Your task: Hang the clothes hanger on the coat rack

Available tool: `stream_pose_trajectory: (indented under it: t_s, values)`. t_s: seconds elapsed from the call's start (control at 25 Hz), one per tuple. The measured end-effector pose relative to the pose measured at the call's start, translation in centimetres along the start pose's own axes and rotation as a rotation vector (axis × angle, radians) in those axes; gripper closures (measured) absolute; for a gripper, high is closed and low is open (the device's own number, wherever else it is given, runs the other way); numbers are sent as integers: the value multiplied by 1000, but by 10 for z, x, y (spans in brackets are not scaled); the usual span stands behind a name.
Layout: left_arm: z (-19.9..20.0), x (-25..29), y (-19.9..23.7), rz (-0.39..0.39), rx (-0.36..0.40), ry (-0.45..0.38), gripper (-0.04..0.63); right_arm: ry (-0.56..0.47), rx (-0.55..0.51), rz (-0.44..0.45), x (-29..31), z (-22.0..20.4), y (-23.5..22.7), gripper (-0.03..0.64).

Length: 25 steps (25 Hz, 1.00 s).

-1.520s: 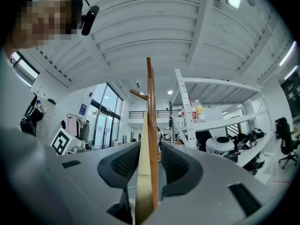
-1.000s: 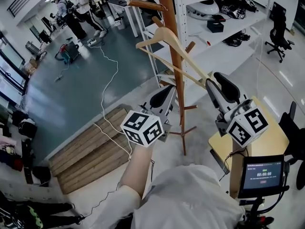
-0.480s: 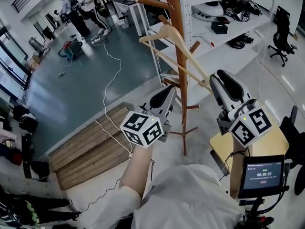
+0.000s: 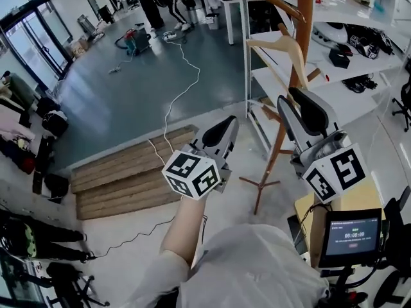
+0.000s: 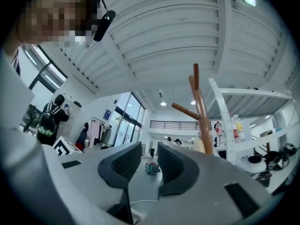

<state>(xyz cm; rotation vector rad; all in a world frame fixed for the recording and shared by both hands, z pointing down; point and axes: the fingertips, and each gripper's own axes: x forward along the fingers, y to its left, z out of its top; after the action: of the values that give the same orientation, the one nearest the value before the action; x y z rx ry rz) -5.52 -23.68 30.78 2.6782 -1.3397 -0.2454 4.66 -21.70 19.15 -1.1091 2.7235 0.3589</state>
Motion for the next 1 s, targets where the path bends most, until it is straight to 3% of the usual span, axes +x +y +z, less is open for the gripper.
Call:
stream_pose_trajectory:
  t_s: [0.2, 0.36, 0.52, 0.72, 1.0]
  values:
    - [10, -39, 35, 146, 5, -27, 589, 19, 67, 177, 47, -24, 44, 500]
    - [22, -98, 55, 255, -5, -33, 589, 78, 183, 300, 75, -45, 104, 500]
    - [-6, -149, 79, 365, -19, -18, 589, 167, 310, 406, 88, -111, 157, 502]
    - [-23, -189, 86, 457, -59, 14, 589, 272, 399, 484, 90, -153, 204, 525]
    - [-43, -230, 82, 520, -125, 46, 589, 360, 481, 531, 76, -179, 248, 525]
